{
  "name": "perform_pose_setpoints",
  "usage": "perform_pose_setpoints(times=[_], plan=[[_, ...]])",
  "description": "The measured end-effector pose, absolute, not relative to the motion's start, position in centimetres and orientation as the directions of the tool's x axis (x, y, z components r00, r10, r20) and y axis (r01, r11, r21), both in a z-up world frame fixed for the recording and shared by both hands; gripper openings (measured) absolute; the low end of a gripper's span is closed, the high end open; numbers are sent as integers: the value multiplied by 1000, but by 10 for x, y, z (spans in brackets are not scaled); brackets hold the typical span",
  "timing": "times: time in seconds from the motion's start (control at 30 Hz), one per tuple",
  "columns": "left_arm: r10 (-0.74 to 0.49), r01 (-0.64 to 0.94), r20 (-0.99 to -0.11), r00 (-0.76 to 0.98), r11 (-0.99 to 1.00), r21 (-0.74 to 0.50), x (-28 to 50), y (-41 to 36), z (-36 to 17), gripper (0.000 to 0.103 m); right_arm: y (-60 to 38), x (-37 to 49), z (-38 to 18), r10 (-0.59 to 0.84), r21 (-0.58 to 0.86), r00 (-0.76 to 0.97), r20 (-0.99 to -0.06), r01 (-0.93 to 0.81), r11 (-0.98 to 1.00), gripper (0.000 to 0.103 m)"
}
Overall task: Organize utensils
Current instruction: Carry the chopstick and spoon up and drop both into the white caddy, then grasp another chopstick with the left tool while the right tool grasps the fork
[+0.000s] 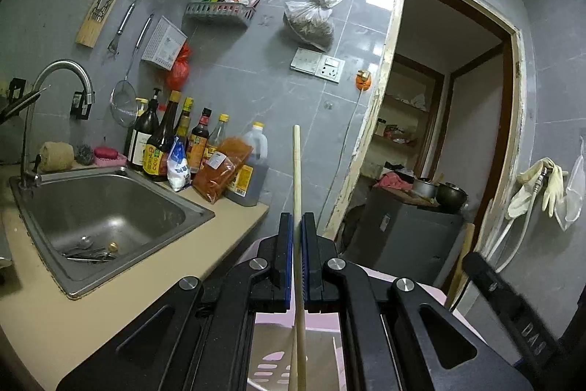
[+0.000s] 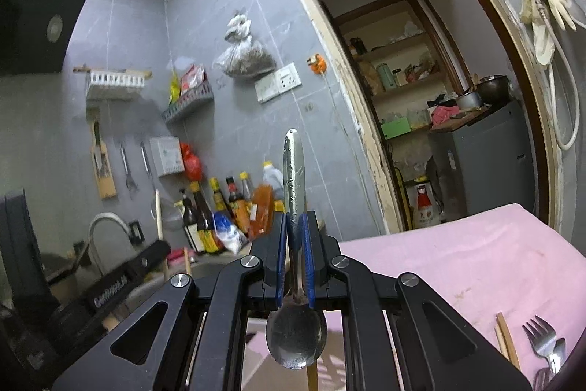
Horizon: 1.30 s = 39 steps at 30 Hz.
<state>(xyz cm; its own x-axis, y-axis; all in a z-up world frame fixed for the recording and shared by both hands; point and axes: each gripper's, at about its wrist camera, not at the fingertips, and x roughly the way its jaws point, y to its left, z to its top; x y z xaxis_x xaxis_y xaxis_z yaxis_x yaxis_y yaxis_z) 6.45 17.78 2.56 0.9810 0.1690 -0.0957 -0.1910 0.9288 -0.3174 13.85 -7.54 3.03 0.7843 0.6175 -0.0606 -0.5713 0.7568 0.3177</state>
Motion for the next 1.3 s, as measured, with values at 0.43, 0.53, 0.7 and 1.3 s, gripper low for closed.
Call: perform_pose_setpoints(times=[0.43,0.53,0.7,1.3], plan=[[7,-102,-315,949,952,-288,60,171,0,3,-78,126,27,657,246,734,-175,-613,751,27],[-19,-98,-349,937,945,-313,57,172,4,5,-84,121,33,662,249,727,-181,-617,746,27],[-28,-87,-365,930,952,-293,49,156,24,27,-105,113,55,631,242,756,-173,-588,772,51],[-58,17,-322,945,991,-131,49,29,65,76,-239,111,96,406,138,882,-240,-383,913,103]])
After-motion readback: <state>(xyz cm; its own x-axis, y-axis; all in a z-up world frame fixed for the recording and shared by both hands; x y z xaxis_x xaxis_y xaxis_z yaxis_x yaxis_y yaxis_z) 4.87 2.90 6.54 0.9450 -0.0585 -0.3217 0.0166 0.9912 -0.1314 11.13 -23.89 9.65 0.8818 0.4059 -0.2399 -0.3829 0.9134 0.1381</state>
